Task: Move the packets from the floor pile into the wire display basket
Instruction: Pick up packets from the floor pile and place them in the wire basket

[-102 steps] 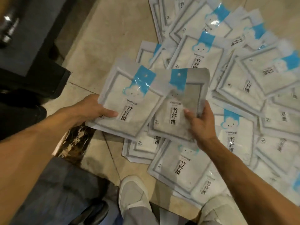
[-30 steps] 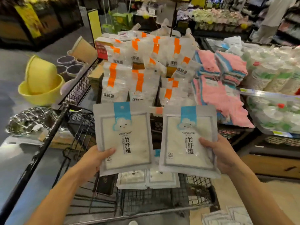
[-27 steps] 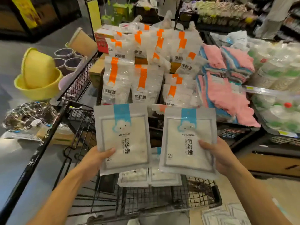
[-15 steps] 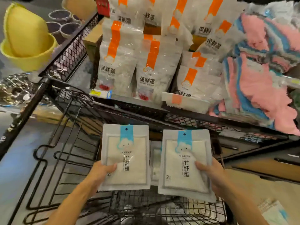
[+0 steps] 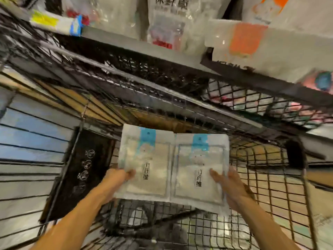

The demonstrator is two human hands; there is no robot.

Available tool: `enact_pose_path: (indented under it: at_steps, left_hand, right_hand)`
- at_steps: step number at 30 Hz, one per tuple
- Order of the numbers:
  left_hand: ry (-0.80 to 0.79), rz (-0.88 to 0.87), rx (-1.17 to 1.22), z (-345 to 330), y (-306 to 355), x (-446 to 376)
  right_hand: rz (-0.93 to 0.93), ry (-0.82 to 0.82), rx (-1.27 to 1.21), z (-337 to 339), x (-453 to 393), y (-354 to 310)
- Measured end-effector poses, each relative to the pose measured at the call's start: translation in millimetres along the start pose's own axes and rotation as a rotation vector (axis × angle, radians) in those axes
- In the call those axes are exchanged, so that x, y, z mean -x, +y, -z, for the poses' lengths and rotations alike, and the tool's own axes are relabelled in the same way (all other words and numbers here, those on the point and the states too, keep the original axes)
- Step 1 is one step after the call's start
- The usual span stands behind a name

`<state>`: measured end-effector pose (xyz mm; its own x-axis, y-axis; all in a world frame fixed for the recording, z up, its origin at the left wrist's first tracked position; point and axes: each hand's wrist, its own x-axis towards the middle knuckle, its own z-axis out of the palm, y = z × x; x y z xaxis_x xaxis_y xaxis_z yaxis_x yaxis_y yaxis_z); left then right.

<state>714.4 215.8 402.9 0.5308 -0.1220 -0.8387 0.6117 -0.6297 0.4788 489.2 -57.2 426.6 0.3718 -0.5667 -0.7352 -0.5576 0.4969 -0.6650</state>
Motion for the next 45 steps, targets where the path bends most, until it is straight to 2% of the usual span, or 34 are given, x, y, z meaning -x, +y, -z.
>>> enact_pose_path:
  at_steps: [3, 6, 11, 15, 20, 23, 29, 34, 39, 45]
  left_hand:
    - [0.053, -0.019, -0.047, -9, -5, -11]
    - [0.129, -0.127, -0.107, -14, -11, -19]
    - [0.346, -0.341, -0.405, -29, -19, -8]
    - [0.401, -0.386, -0.745, -38, -26, -11]
    - [0.411, -0.476, -0.954, -40, -27, -4]
    - [0.341, -0.454, -0.964, -35, -7, 17]
    - [0.439, -0.645, -1.021, -11, 49, 92]
    - [0.519, -0.751, -1.058, 6, 106, 173]
    - [0.593, -0.827, -1.105, 20, 148, 253]
    - [0.555, -0.912, -1.106, 24, 200, 337]
  right_hand:
    - [0.047, 0.067, 0.131, -8, -12, 14]
    - [0.131, 0.212, 0.351, -19, -12, 16]
    - [0.270, 0.372, 0.506, -31, -16, 25]
    - [0.273, 0.491, 0.887, -39, -13, 33]
    - [0.273, 0.454, 1.118, -38, -1, 23]
    - [0.301, 0.374, 1.172, -32, 16, 2]
    - [0.471, 0.316, 1.168, -20, 73, -63]
    - [0.597, 0.328, 1.204, -8, 127, -131]
    - [0.634, 0.305, 1.229, 12, 192, -187]
    - [0.660, 0.373, 1.207, 51, 270, -235]
